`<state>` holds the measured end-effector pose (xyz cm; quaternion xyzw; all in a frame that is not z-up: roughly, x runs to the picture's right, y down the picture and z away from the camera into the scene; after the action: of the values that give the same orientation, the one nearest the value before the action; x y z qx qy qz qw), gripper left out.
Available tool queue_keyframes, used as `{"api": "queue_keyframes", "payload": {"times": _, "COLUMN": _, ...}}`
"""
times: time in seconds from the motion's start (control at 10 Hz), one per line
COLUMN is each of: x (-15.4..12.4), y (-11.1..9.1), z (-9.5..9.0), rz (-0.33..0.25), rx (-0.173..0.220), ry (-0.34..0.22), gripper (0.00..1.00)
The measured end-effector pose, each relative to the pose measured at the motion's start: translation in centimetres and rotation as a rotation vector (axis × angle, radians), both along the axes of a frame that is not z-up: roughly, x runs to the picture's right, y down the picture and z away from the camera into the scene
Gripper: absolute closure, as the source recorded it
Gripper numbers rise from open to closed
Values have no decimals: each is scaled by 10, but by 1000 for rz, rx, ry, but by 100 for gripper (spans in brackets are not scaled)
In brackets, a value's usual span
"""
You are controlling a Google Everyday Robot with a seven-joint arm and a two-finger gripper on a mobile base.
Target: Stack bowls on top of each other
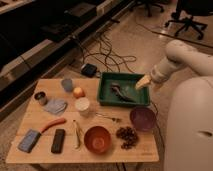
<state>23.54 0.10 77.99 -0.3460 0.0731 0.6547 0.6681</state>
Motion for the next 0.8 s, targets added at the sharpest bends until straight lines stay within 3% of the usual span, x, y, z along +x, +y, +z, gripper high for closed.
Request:
{"api": "queue_keyframes", "payload": {"times": 0.4, "x": 18, "y": 50, "z": 1, "rz": 7, "rx": -78, "ry": -7, "gripper": 28}}
{"api": "queue_keyframes", "payload": {"times": 0.6, "x": 30, "y": 65, "z": -6, "rz": 25, "rx": -70, "ry": 57, "gripper": 28}}
{"api": "queue_keyframes", "payload": {"times": 0.8, "x": 32, "y": 68, "z": -8, "rz": 29, "rx": -64, "ry": 75, "gripper": 28}}
